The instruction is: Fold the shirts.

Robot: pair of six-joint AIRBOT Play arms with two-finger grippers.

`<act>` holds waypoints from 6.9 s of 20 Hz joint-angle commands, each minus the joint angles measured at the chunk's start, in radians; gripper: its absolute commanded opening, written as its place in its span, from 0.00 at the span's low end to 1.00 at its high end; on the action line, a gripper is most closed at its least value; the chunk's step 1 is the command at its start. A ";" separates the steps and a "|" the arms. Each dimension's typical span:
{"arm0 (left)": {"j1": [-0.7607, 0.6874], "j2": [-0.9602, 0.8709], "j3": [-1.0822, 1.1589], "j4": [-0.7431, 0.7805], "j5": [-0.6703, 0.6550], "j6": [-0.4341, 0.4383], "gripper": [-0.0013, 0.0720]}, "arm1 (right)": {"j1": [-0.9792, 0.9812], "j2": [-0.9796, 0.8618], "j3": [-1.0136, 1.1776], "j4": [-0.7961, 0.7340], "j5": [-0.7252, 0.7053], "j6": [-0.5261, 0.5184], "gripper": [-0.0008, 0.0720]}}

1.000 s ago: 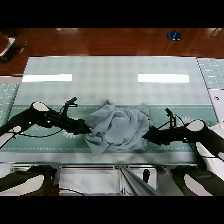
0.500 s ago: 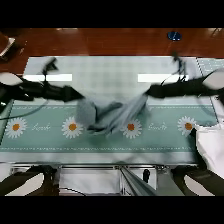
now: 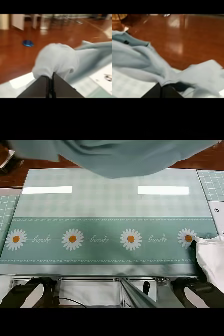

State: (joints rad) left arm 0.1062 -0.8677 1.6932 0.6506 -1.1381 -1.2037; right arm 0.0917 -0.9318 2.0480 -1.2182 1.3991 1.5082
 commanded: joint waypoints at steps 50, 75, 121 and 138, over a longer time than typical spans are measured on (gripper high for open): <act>0.110 -0.544 -0.858 0.076 -0.175 0.194 0.71 | -0.513 0.004 -1.631 0.240 -0.015 -0.184 0.57; 0.005 -0.621 -0.816 0.074 -0.154 0.231 0.05 | -0.055 -0.159 -1.678 0.508 -0.435 -0.035 0.57; 0.020 -0.086 -0.783 0.141 0.303 0.026 0.05 | -0.115 0.195 -1.332 0.177 -0.272 0.020 0.04; -0.061 -0.562 -0.496 0.197 0.179 -0.022 0.71 | -0.400 -0.641 -0.762 0.510 -0.295 -0.068 0.58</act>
State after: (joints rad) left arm 0.0200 -1.4216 1.1774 0.7925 -0.8108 -1.2194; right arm -0.2283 -1.5410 1.2369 -0.7677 0.9909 1.4609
